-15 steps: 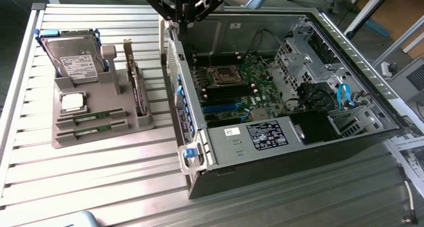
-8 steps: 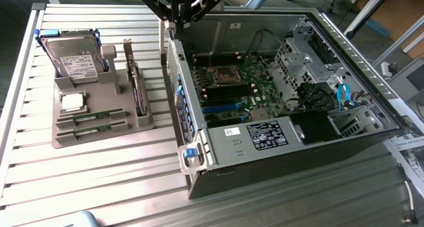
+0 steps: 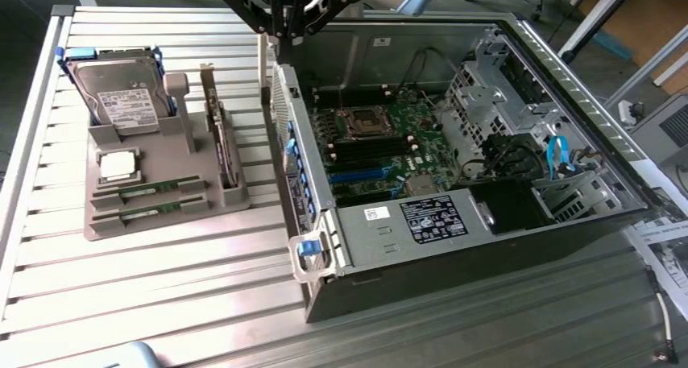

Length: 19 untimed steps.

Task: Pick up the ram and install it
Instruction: 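Reach for the ram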

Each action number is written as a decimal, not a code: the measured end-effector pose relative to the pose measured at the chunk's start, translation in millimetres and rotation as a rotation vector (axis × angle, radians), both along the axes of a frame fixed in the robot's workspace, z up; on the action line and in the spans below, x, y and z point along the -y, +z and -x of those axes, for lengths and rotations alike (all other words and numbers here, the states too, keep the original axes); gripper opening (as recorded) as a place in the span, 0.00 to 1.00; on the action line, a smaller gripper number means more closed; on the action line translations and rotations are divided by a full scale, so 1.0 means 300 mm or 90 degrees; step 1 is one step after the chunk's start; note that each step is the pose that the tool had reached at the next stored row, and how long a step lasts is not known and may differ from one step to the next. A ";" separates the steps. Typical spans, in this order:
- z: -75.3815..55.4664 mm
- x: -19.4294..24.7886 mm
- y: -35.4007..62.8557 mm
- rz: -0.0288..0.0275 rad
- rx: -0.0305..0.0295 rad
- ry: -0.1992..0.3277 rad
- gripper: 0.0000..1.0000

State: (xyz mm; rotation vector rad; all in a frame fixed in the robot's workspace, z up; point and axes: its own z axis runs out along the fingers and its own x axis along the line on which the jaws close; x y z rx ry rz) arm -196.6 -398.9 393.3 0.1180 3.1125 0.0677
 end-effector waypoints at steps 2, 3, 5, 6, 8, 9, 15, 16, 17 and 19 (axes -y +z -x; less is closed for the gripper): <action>0.005 0.000 0.000 0.0000 0.0000 0.000 0.11; 0.007 0.000 0.000 0.0000 0.0000 0.000 0.11; 0.012 0.000 0.000 0.0000 0.0000 0.000 0.11; 0.015 0.000 0.000 0.0000 0.0000 0.000 0.11; 0.020 0.000 0.000 0.0000 0.0000 0.000 0.11; 0.022 0.000 0.000 0.0000 0.0000 0.000 0.11; 0.037 0.000 0.000 0.0000 0.0000 0.000 0.11; 0.040 0.000 0.000 0.0000 0.0000 0.000 0.11; 0.043 0.000 0.000 0.0000 0.0000 0.000 0.11; 0.049 0.000 0.000 0.0000 0.0000 0.000 0.11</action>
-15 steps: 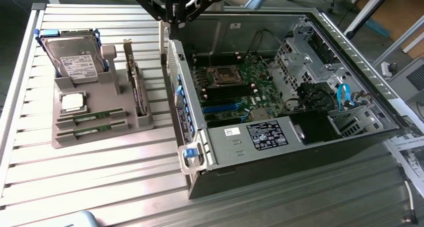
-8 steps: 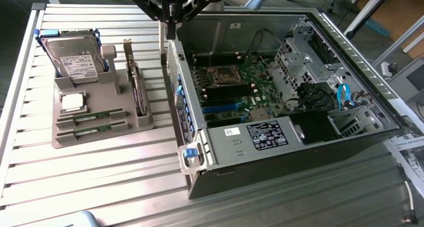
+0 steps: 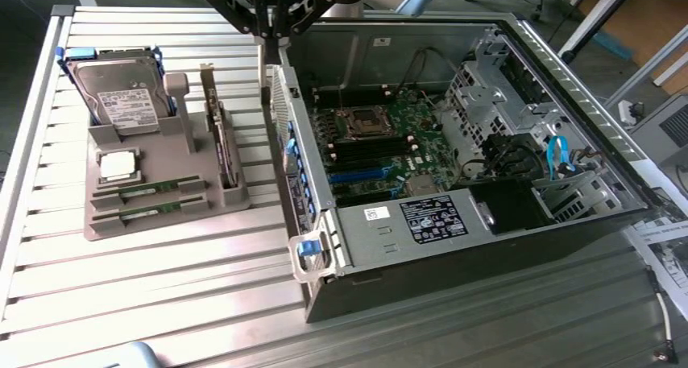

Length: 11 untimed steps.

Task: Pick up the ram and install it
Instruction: 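Reach for the ram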

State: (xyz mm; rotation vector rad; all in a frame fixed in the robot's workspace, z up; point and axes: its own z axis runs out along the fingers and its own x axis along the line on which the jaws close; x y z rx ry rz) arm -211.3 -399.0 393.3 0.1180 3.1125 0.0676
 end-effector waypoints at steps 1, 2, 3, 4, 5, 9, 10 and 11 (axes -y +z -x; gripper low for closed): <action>0.002 0.000 0.000 0.0000 0.0000 0.000 0.11; 0.005 0.000 0.000 0.0000 0.0000 0.000 0.11; 0.007 0.000 0.000 0.0000 0.0000 0.000 0.11; 0.011 0.000 0.000 0.0000 0.0000 0.000 0.11; 0.014 0.000 0.000 0.0000 0.0000 0.000 0.11; 0.029 0.000 0.000 0.0000 0.0000 0.000 0.11; 0.034 0.000 0.000 0.0000 0.0000 0.000 0.11; 0.039 0.000 0.000 0.0000 0.0000 0.000 0.11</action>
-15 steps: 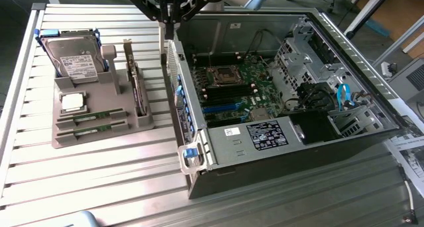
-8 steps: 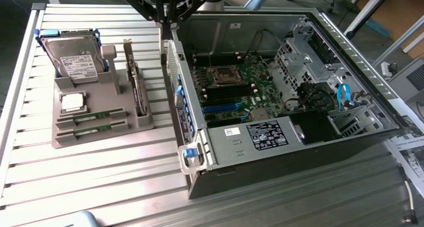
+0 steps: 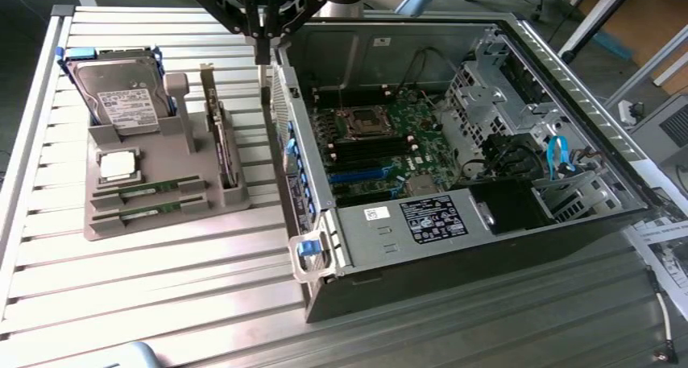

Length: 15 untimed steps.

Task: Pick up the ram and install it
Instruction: 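Reach for the ram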

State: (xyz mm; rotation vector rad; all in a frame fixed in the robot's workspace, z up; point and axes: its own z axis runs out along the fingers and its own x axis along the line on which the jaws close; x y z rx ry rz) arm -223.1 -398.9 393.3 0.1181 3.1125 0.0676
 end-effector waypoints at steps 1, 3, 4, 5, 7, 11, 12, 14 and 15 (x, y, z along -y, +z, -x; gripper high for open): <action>0.004 0.000 0.000 0.0000 0.0000 0.000 0.11; 0.011 0.000 0.000 0.0000 0.0000 0.000 0.11; 0.015 0.000 0.000 0.0000 0.0000 0.000 0.11; 0.019 0.000 0.000 0.0000 0.0000 0.000 0.11; 0.026 0.000 0.000 0.0000 0.0000 0.000 0.11; 0.039 0.000 0.000 0.0000 0.0000 0.000 0.11; 0.043 0.000 0.000 0.0000 0.0000 0.000 0.11; 0.051 0.000 0.000 0.0000 0.0000 0.000 0.11; 0.055 0.000 0.000 0.0000 0.0000 0.000 0.11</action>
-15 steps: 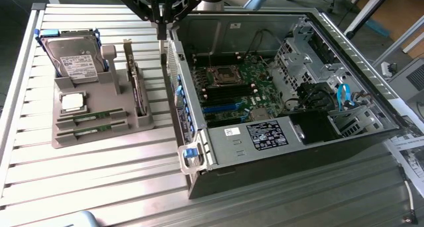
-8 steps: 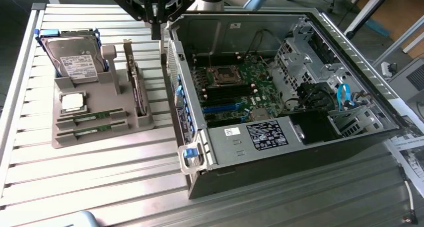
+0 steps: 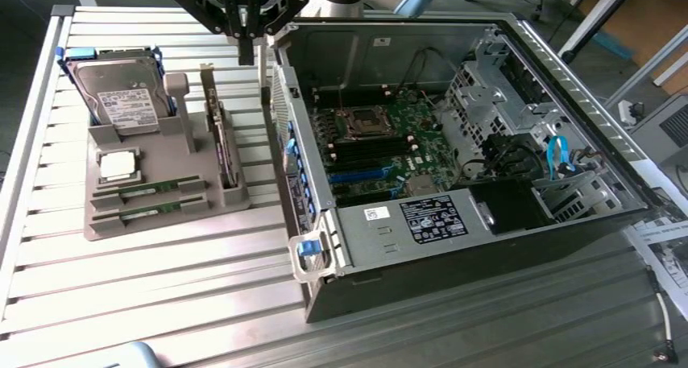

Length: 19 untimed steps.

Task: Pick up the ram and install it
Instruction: 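Reach for the ram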

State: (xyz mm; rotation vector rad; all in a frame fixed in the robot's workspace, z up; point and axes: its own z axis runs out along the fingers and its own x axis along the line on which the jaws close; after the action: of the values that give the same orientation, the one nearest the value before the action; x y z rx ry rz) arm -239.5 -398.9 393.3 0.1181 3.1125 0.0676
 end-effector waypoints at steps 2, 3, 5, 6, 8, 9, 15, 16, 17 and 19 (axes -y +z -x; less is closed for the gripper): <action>0.006 0.000 0.000 0.0000 0.0000 0.000 0.11; 0.010 0.000 0.000 0.0000 0.0000 0.000 0.11; 0.017 0.000 0.000 0.0000 0.0000 0.000 0.11; 0.022 0.000 0.000 0.0000 0.0000 0.000 0.11; 0.032 0.000 0.000 0.0000 0.0000 0.000 0.11; 0.037 0.000 0.000 0.0000 0.0000 0.000 0.11; 0.055 0.000 0.000 0.0000 0.0000 0.000 0.11; 0.057 0.000 0.000 0.0000 0.0000 0.000 0.11; 0.060 0.000 0.000 0.0000 0.0000 0.000 0.11; 0.065 0.000 0.000 0.0000 0.0000 0.000 0.11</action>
State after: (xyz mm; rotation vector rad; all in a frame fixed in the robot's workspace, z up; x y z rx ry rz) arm -259.2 -398.9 393.3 0.1181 3.1125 0.0675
